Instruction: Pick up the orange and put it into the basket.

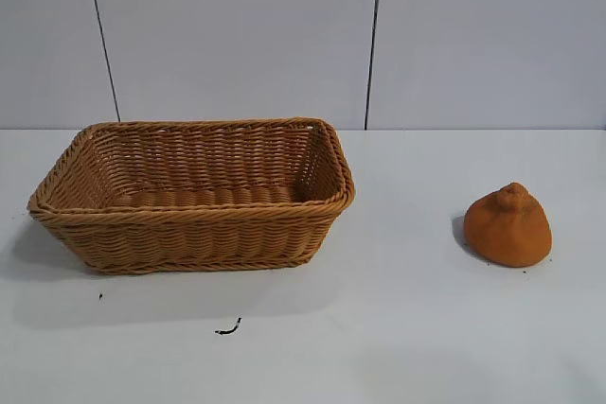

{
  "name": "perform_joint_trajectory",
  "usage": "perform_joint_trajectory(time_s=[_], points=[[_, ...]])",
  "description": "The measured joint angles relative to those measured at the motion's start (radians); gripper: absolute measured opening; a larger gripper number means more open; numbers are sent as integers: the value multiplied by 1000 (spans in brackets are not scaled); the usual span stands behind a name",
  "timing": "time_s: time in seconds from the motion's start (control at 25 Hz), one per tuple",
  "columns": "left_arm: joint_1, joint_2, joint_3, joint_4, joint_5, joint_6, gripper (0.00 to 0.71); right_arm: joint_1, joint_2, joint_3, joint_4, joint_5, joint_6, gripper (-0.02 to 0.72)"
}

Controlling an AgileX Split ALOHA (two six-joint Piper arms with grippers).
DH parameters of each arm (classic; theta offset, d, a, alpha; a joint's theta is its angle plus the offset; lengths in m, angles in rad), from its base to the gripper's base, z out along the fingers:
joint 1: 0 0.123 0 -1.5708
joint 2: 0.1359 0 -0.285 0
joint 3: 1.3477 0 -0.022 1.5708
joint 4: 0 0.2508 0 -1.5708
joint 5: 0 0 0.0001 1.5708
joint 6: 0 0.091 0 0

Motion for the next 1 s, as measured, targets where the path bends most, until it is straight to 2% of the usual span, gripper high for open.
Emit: perform_joint_trajectory(time_s=[0.24, 0.36, 0.6, 0.84, 1.0], points=[[0, 0, 0, 0, 0, 0, 666, 0, 10, -10, -9, -3, 0, 694], [0, 0, 0, 0, 0, 0, 666, 0, 100, -53, -16, -1, 0, 694], [0, 0, 0, 0, 0, 0, 666, 0, 450, -217, -7, -1, 0, 694], [0, 0, 0, 0, 0, 0, 666, 0, 826, -436, 76, 3, 1, 694], [0, 0, 0, 0, 0, 0, 666, 0, 1070, -563, 90, 2, 1, 694]])
